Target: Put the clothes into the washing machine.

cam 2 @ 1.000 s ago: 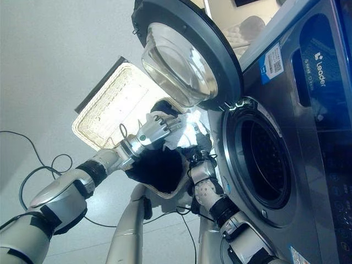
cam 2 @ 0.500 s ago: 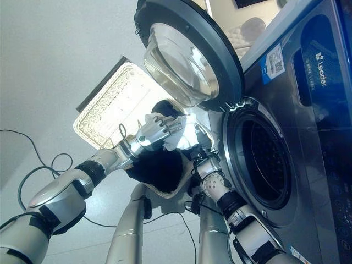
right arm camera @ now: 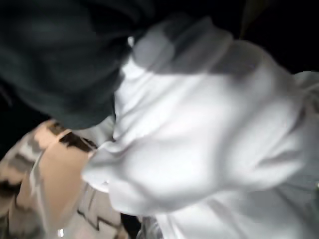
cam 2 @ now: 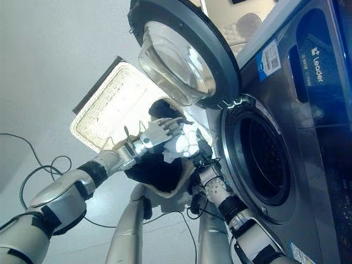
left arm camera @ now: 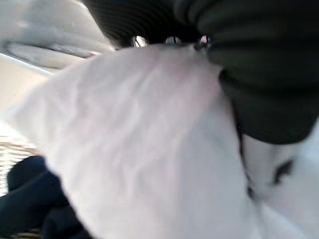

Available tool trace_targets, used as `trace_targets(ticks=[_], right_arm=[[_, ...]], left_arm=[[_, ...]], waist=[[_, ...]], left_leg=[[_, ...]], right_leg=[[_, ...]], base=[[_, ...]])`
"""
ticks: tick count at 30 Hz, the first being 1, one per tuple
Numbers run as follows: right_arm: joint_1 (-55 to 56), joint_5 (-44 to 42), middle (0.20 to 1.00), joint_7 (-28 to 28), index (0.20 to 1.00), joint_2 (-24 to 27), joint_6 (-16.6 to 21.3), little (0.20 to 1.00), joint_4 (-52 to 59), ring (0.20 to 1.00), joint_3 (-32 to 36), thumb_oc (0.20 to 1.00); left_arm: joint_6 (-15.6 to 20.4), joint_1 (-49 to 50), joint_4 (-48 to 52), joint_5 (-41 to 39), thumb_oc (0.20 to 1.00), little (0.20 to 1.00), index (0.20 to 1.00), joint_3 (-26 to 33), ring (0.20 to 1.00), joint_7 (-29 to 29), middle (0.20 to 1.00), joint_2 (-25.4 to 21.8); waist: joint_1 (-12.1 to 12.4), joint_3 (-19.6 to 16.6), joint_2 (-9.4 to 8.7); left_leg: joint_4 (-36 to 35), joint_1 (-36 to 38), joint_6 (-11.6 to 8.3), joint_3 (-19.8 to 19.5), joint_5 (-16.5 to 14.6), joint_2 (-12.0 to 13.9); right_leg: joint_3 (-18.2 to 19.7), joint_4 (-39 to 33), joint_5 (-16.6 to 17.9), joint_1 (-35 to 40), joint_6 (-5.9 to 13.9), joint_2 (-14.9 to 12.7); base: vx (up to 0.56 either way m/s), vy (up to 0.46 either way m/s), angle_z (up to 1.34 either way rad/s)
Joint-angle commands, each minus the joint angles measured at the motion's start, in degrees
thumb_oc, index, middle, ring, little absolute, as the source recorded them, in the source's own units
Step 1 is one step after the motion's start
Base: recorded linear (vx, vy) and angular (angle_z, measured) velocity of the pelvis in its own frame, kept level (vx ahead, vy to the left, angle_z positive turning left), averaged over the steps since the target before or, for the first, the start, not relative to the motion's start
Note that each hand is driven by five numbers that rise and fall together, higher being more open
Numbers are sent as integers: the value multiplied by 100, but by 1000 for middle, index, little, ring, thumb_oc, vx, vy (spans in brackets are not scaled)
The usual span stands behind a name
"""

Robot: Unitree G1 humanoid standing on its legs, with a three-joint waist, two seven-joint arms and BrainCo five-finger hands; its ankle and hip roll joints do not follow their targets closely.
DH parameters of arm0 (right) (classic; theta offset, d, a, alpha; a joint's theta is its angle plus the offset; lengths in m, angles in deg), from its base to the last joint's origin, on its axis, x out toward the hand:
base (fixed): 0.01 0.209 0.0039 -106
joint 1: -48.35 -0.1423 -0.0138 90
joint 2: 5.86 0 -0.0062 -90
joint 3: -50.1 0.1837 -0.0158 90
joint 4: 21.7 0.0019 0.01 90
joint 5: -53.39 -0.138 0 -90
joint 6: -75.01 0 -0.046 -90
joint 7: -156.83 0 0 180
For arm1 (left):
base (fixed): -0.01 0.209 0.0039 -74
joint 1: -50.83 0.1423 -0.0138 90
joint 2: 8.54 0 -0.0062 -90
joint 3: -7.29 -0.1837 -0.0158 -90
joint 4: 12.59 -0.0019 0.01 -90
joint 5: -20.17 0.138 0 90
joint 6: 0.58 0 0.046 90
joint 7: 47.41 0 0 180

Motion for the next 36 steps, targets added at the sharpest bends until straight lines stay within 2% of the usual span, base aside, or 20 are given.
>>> trace_targets(ticks=[1, 5, 8, 12, 16, 23, 24, 25, 28, 36], right_arm=[[-115, -247, 200, -590, 200, -151, 226, 200, 371, 200, -81, 200], [-142, -520, 200, -765, 200, -149, 265, 200, 218, 200, 2, 200], [-179, -877, 200, -1123, 200, -164, 167, 200, -122, 200, 205, 200], [-195, -1249, 200, -1445, 200, -161, -53, 200, -468, 200, 374, 200], [-203, -1805, 200, -1989, 200, -145, -526, 200, -1057, 200, 647, 200], [-200, -2466, 200, -2483, 200, -105, -694, 200, -1472, 200, 898, 200], [-231, -2613, 200, -2595, 200, -89, -728, 200, -1604, 200, 1017, 200], [-261, -2625, 200, -2608, 200, -83, -736, 200, -1619, 200, 1031, 200], [-260, -2872, 200, -2798, 200, -62, -710, 200, -1745, 200, 1244, 200], [-245, -3210, 200, -3060, 200, -90, -585, 200, -1804, 200, 1903, 200]], left_arm=[[-105, -119, 123, -412, 1000, 1000, 1000, 316, 1000, -171, 1000, 263], [-152, -34, 183, -624, 1000, 1000, 1000, 389, 1000, -311, 1000, 250], [-179, 39, 232, -904, 1000, 1000, 1000, 556, 1000, -514, 1000, 240], [-208, 109, 230, -1179, 1000, 1000, 1000, 706, 1000, -631, 1000, 233], [-156, 204, 198, -1645, 1000, 1000, 1000, 1016, 1000, -749, 1000, 249], [-103, 362, 103, -2745, 1000, 1000, 1000, 1582, 1000, -722, 1000, 304], [-11, 484, 75, -3228, 1000, 1000, 1000, 1986, 1000, -638, 1000, 333], [19, 476, 75, -3323, 1000, 1000, 1000, 2031, 1000, -637, 1000, 330], [273, 781, 110, -4229, 1000, 1000, 1000, 2791, 1000, -582, 1000, 376], [708, 1410, 221, -6036, 1000, 1000, 1000, 4063, 1000, -457, 1000, 622]], waist=[[-45, -138, 315], [-72, -138, 384], [-105, -138, 447], [-119, -138, 482], [-123, -138, 536], [-110, -138, 596], [-99, -138, 612], [-96, -138, 617], [-71, -138, 649], [-17, -138, 716]], left_leg=[[49, 160, -301, 321, -504, -252], [37, 168, -320, 356, -488, -274], [-14, 179, -329, 361, -450, -297], [-43, 209, -337, 375, -433, -314], [-78, 219, -337, 396, -413, -334], [-100, 254, -325, 380, -427, -376], [-97, 246, -329, 370, -418, -389], [-100, 206, -325, 371, -390, -387], [-83, 240, -332, 335, -431, -429], [-53, 222, -322, 308, -491, -490]], right_leg=[[10, -681, 556, 145, 728, 156], [48, -761, 574, 174, 721, 187], [95, -865, 624, 196, 702, 250], [124, -930, 644, 240, 693, 292], [160, -965, 651, 244, 677, 341], [171, -922, 593, 258, 666, 369], [165, -904, 585, 248, 665, 364], [164, -916, 617, 213, 659, 367], [152, -884, 553, 244, 653, 348], [97, -761, 440, 203, 655, 316]], base=[[-44, 29, -26], [-33, 10, -17], [-40, 7, -13], [-18, 7, -12], [-19, 2, -8], [-2, -4, -4], [-9, -6, -3], [5, -9, -4], [0, 0, 0], [4, -2, 0]])
